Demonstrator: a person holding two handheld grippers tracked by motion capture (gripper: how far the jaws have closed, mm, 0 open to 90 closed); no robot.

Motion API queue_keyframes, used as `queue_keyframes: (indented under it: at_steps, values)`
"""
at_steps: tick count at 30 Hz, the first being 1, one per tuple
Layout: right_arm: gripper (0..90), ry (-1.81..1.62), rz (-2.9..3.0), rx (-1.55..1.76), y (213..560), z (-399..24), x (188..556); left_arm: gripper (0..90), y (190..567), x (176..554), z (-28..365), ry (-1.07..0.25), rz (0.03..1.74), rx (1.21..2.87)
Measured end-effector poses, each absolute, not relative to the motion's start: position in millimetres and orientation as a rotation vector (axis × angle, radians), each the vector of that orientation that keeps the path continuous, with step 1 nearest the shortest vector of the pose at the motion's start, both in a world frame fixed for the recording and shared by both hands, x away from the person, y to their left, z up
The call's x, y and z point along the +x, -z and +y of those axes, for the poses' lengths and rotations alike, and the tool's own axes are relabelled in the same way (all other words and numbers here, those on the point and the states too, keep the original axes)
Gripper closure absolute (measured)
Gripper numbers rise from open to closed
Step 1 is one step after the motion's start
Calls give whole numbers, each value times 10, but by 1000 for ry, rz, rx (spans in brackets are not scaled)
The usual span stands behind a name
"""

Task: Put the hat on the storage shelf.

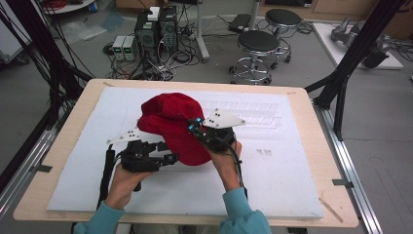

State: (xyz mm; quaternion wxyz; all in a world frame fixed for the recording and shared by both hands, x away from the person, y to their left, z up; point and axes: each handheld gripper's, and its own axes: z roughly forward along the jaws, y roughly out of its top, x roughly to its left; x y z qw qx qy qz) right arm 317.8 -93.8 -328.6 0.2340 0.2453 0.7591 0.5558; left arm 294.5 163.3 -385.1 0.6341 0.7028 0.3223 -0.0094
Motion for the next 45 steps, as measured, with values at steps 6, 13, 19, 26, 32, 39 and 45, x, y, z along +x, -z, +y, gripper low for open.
queue_keyframes:
  at_steps: [6,13,19,26,32,39,45]
  values:
    - [878,-1539,2076,649,3276,-924,3163,498,3841,2948,1653,25,732,1591]
    - [878,-1543,2064,635,3273,-898,3145,643,3847,2935,1634,17,715,1607]
    - [878,-1555,2051,620,3270,-894,3138,739,3845,2941,1638,39,711,1594]
    - [877,-1578,2048,606,3277,-889,3137,828,3830,2933,1658,56,693,1581]
    - [870,-1593,2049,579,3278,-888,3126,849,3821,2931,1677,52,698,1587]
    - [532,-1588,2025,593,3273,-907,3135,855,3809,2932,1705,17,708,1590]
    - [183,-1579,1976,684,3279,-978,3160,855,3753,2934,1751,-42,719,1574]
